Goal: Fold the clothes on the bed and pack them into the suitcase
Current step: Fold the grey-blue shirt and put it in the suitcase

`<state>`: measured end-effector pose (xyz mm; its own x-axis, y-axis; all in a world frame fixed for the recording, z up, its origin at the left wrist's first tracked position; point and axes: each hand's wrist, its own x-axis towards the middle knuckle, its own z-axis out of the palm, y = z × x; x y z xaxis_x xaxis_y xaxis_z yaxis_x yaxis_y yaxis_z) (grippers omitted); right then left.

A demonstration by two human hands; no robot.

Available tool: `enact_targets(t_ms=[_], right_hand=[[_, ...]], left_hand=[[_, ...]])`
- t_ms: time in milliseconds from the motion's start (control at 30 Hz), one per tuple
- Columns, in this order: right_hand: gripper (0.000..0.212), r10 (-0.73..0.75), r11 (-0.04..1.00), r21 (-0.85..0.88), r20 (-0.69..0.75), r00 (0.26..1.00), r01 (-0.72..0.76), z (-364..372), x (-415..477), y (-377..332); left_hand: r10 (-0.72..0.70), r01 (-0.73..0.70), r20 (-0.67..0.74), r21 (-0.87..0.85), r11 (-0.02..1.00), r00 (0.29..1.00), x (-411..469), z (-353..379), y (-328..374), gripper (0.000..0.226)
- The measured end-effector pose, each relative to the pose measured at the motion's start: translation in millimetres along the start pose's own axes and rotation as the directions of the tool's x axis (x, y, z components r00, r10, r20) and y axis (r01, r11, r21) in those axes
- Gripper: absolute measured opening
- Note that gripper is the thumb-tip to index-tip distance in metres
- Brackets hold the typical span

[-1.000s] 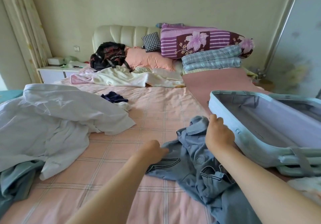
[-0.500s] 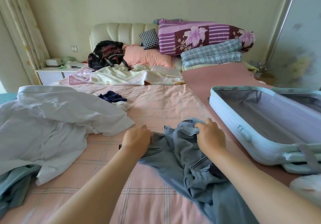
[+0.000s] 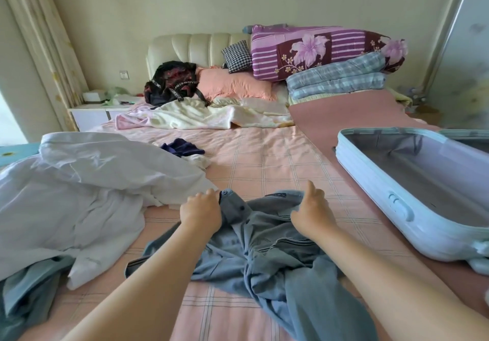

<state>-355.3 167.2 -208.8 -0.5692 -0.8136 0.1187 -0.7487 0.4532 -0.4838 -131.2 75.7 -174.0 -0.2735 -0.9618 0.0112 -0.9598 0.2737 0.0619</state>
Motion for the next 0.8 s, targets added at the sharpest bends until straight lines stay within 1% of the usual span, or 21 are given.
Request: enact_targets(t_ms=[33, 100, 167, 200, 233, 267, 300, 333, 367, 400, 433, 467, 500, 533, 567, 600, 633, 667, 700, 767, 800], right_hand=[[0.077, 0.075, 0.997, 0.021, -0.006, 0.997, -0.075, -1, 4, 2], [0.065, 0.181, 0.983, -0.045, 0.014, 0.983, -0.181, -5, 12, 6], [0.050, 0.214, 0.973, -0.103, 0.097, 0.972, -0.204, -7, 23, 11], [0.044, 0.216, 0.974, -0.092, 0.131, 0.968, -0.205, -7, 30, 13], [0.040, 0.219, 0.975, -0.059, 0.147, 0.965, -0.213, -8, 36, 13], [0.036, 0.230, 0.972, 0.011, 0.134, 0.964, -0.234, -10, 44, 12], [0.032, 0.253, 0.956, 0.129, 0.094, 0.963, -0.264, -11, 53, 9], [0.029, 0.278, 0.918, 0.280, 0.057, 0.959, -0.283, -14, 62, 4], [0.025, 0.301, 0.856, 0.430, 0.035, 0.953, -0.286, -18, 67, -4], [0.023, 0.297, 0.809, 0.529, 0.008, 0.955, -0.256, -21, 73, -11], [0.028, 0.251, 0.810, 0.549, -0.009, 0.968, -0.205, -25, 78, -16], [0.042, 0.182, 0.831, 0.532, 0.012, 0.983, -0.160, -29, 79, -22], [0.059, 0.114, 0.851, 0.509, 0.055, 0.992, -0.126, -29, 76, -26], [0.067, 0.043, 0.873, 0.479, 0.110, 0.993, -0.091, -31, 69, -31], [0.066, -0.017, 0.905, 0.422, 0.157, 0.988, -0.051, -33, 59, -33], [0.061, -0.080, 0.933, 0.359, 0.184, 0.980, 0.009, -31, 49, -33], [0.058, -0.132, 0.951, 0.303, 0.193, 0.972, 0.069, -28, 40, -32], [0.057, -0.161, 0.958, 0.269, 0.206, 0.965, 0.102, -27, 27, -31], [0.055, -0.192, 0.959, 0.249, 0.219, 0.957, 0.135, -28, 13, -31], [0.050, -0.254, 0.955, 0.215, 0.248, 0.935, 0.203, -31, -15, -30], [0.045, -0.290, 0.950, 0.196, 0.261, 0.921, 0.244, -33, -30, -29]], left_hand=[[-0.001, 0.002, 0.021, -0.046, 0.999, 1.000, 6, 5, 3, 0.034], [-0.014, 0.028, 0.108, -0.129, 0.991, 0.994, 17, 13, 7, 0.040], [0.003, 0.018, 0.187, -0.107, 0.994, 0.982, 26, 15, 12, 0.040], [0.012, 0.003, 0.194, -0.076, 0.997, 0.981, 30, 13, 14, 0.036], [0.011, -0.001, 0.168, -0.058, 0.998, 0.986, 34, 10, 15, 0.032], [-0.004, 0.014, 0.123, -0.079, 0.997, 0.992, 40, 6, 16, 0.030], [-0.044, 0.053, 0.069, -0.136, 0.989, 0.997, 45, 1, 15, 0.030], [-0.099, 0.098, 0.005, -0.227, 0.969, 0.995, 52, -5, 14, 0.030], [-0.155, 0.130, -0.048, -0.338, 0.932, 0.987, 61, -12, 11, 0.029], [-0.189, 0.131, -0.084, -0.455, 0.881, 0.978, 67, -18, 10, 0.029], [-0.184, 0.105, -0.102, -0.523, 0.846, 0.978, 73, -23, 11, 0.032], [-0.159, 0.075, -0.094, -0.583, 0.809, 0.983, 74, -26, 12, 0.039], [-0.075, 0.034, -0.050, -0.563, 0.826, 0.996, 71, -27, 17, 0.049], [-0.009, 0.027, 0.035, -0.551, 0.834, 0.999, 65, -28, 22, 0.060], [0.063, -0.023, 0.065, -0.495, 0.869, 0.996, 60, -23, 24, 0.071], [0.132, -0.079, 0.084, -0.465, 0.882, 0.988, 54, -19, 24, 0.082], [0.168, -0.115, 0.058, -0.514, 0.850, 0.984, 47, -12, 21, 0.091], [0.183, -0.145, 0.014, -0.546, 0.825, 0.983, 39, -7, 18, 0.093], [0.204, -0.185, -0.019, -0.513, 0.838, 0.979, 26, -7, 19, 0.088], [0.254, -0.247, -0.044, -0.451, 0.858, 0.966, 5, -2, 21, 0.066], [0.283, -0.267, -0.033, -0.446, 0.854, 0.959, -9, -1, 24, 0.055]])
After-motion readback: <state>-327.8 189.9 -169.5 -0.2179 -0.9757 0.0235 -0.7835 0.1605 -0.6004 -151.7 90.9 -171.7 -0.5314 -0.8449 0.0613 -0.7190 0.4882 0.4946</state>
